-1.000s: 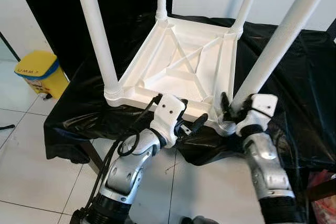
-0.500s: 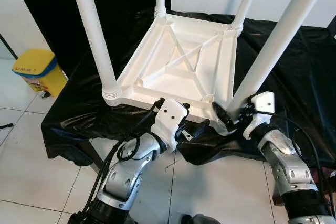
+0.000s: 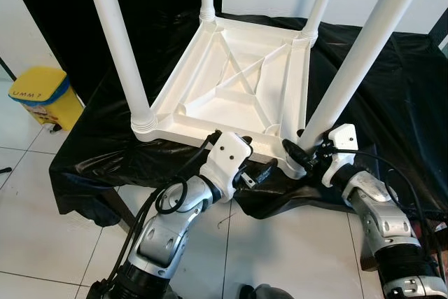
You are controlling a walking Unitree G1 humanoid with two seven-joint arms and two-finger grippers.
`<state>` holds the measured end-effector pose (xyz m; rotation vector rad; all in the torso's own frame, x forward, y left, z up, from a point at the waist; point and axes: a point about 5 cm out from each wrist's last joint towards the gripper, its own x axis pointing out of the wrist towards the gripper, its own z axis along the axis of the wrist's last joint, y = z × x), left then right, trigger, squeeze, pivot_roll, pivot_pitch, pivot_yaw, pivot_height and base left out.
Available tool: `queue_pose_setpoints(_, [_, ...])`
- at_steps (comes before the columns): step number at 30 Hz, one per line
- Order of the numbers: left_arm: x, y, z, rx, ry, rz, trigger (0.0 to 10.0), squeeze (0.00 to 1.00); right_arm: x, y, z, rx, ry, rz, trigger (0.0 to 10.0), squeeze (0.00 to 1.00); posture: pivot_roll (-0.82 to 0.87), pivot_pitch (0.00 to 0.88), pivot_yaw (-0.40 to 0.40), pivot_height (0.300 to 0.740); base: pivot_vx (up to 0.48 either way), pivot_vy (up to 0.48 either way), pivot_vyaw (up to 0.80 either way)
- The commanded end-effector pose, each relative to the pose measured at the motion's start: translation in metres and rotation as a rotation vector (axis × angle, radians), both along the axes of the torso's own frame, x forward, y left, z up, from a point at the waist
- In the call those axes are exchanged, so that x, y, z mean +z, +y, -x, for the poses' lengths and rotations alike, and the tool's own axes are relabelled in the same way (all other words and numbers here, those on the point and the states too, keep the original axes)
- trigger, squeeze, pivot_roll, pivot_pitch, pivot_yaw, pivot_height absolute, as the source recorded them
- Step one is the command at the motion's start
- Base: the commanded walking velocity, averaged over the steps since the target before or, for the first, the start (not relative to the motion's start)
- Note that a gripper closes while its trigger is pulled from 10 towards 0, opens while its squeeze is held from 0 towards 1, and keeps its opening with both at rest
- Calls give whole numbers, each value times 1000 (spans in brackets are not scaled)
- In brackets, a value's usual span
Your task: Building children table
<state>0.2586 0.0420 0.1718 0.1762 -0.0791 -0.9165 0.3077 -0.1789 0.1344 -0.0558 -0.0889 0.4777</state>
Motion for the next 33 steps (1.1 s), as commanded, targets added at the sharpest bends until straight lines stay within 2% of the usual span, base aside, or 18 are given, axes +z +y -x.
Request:
queue_pose_setpoints(1, [-3, -2, -3, 37, -1, -15, 10000, 0, -12, -7, 0, -115, 59, -7, 10000, 0, 0, 98, -83, 740, 0, 0, 0])
queue_pose_setpoints(6, [-5, -5, -5, 41, 10, -19, 10000, 0, -13, -3, 2, -200, 54, -65, 10000, 0, -4, 85, -92, 740, 0, 0, 0])
queue_pose_setpoints(8, [-4, -5, -9, 61, -3, -17, 10000, 0, -15, 2, 2, -317, 65, -81, 10000, 0, -3, 64, -99, 740, 0, 0, 0])
queue_pose_setpoints(9, [-4, -5, -9, 61, -3, -17, 10000, 0, -15, 2, 2, -317, 65, -81, 10000, 0, -3, 64, -99, 740, 0, 0, 0])
queue_pose_setpoints(11, [-4, -6, -11, 80, -12, -19, 10000, 0, -16, 5, 2, -395, 65, -84, 10000, 0, -3, 64, -99, 740, 0, 0, 0])
queue_pose_setpoints(12, [-4, -5, -13, 99, -37, -37, 10000, 0, -19, 6, 3, -471, 83, -91, 10000, 0, 4, 56, -100, 740, 0, 0, 0])
queue_pose_setpoints(14, [-3, -4, -14, 106, -13, -11, 10000, 0, -22, 8, 5, -599, 107, -126, 10000, 0, 4, 56, -100, 740, 0, 0, 0])
queue_pose_setpoints(17, [-3, -2, -15, 115, -29, -1, 10000, 0, -27, 12, 8, -735, 123, -158, 10000, 0, 12, 40, -85, 740, 0, 0, 0])
queue_pose_setpoints(23, [-2, 0, -18, 132, -45, -2, 10000, 0, -31, 25, 8, -728, 163, -185, 10000, 0, 15, 40, -78, 740, 0, 0, 0])
queue_pose_setpoints(24, [-5, -1, -16, 71, 6, 7, 10000, 0, -26, 28, 8, -695, 124, -175, 10000, 0, 10, 39, -72, 740, 0, 0, 0])
queue_pose_setpoints(26, [-7, 0, -13, 26, 48, 36, 10000, 0, -22, 30, 8, -666, 92, -171, 10000, 0, 8, 38, -71, 740, 0, 0, 0])
queue_pose_setpoints(30, [-7, -1, -12, 20, 19, 14, 10000, 0, -21, 31, 9, -667, 84, -163, 10000, 0, 7, 35, -71, 740, 0, 0, 0])
queue_pose_setpoints(33, [-9, -2, -10, -1, 68, 28, 10000, 0, -18, 33, 9, -665, 66, -154, 10000, 0, 5, 32, -72, 740, 0, 0, 0])
